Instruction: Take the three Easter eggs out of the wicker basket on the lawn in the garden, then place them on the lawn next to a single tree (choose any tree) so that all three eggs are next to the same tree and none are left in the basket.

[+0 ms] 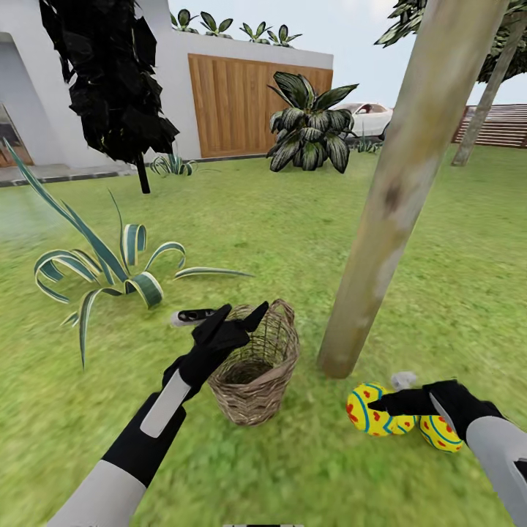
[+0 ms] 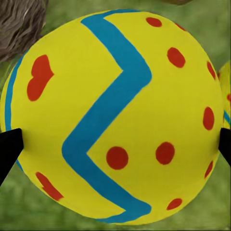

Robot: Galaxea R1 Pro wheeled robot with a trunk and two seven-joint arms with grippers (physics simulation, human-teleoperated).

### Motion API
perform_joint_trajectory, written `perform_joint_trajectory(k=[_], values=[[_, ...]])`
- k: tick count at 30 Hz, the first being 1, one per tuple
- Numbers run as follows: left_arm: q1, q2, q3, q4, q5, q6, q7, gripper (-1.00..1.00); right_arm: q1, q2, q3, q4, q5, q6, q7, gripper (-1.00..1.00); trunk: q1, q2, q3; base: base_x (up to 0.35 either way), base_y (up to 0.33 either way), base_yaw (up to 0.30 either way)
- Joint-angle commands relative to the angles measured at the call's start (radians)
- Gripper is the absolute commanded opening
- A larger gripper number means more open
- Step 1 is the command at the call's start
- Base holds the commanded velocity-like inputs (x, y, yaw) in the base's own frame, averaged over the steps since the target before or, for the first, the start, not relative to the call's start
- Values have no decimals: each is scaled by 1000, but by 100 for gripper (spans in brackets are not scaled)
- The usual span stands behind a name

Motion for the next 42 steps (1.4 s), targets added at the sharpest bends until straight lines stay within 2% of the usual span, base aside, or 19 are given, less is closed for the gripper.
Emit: perform_joint_trajectory(k=[1,3,5,6,9,10,11,13,14,17,18,19,20,22,23,26,28,31,42], values=[[-1,-4,-2,4,8,7,15,100,9,2,-9,-4,9,2,-1,-100,0,0,-1,0,0,0],[-1,-7,-2,7,8,5,30,100,19,4,-7,-4,33,-37,-7,-100,0,0,-1,0,0,0],[-1,-8,-2,8,9,5,33,100,21,6,-7,-3,109,-106,-4,-100,0,0,-1,0,0,0],[-1,-8,-2,8,8,5,34,100,22,10,-7,-1,131,-121,-6,-100,0,0,-1,0,0,0],[-1,-8,-2,8,7,5,34,100,44,58,-6,-2,155,-162,-49,-100,0,0,-1,0,0,0],[-1,-10,-6,8,7,4,35,100,49,88,-6,3,190,-209,-136,-100,0,0,-1,0,0,0],[-1,-20,-36,9,6,3,52,100,55,125,-7,8,240,-240,-237,-100,0,0,-1,0,0,0],[-1,-28,-127,4,9,-45,141,100,94,186,-6,2,295,-267,-331,-100,0,0,-1,0,0,0],[-1,-29,-146,3,9,-75,162,100,100,198,-6,1,305,-277,-365,-100,0,0,-1,0,0,0],[-1,-31,-167,1,10,-124,197,100,107,221,-4,6,337,-304,-567,-100,0,0,-1,0,0,0],[-1,-36,-168,1,10,-126,200,100,107,236,-4,7,360,-308,-608,-100,0,0,-1,0,0,0],[-1,-44,-186,1,10,-129,202,100,108,251,-4,10,399,-329,-644,-100,0,0,-1,0,0,0],[-1,-49,-214,0,9,-130,203,100,113,257,-4,11,411,-350,-654,-100,0,0,-1,0,0,0],[-1,-61,-296,-1,9,-146,220,100,123,262,-4,10,421,-380,-672,-100,0,0,-1,0,0,0],[-1,-69,-336,-6,11,-187,273,100,125,263,-4,10,423,-386,-687,-100,0,0,-1,32,0,0],[-1,-72,-418,-26,20,-244,346,100,125,264,-4,10,423,-391,-705,-100,0,0,-1,50,0,0],[-1,-72,-433,-28,22,-268,351,100,125,264,-4,10,422,-391,-706,-100,0,0,-1,7,0,0],[-1,-73,-480,-31,24,-294,353,100,125,263,-6,7,414,-392,-709,-100,0,0,-1,1,0,0],[-1,-71,-487,-49,24,-295,352,100,125,262,-10,7,410,-392,-713,-100,-4,6,6,0,0,0]])
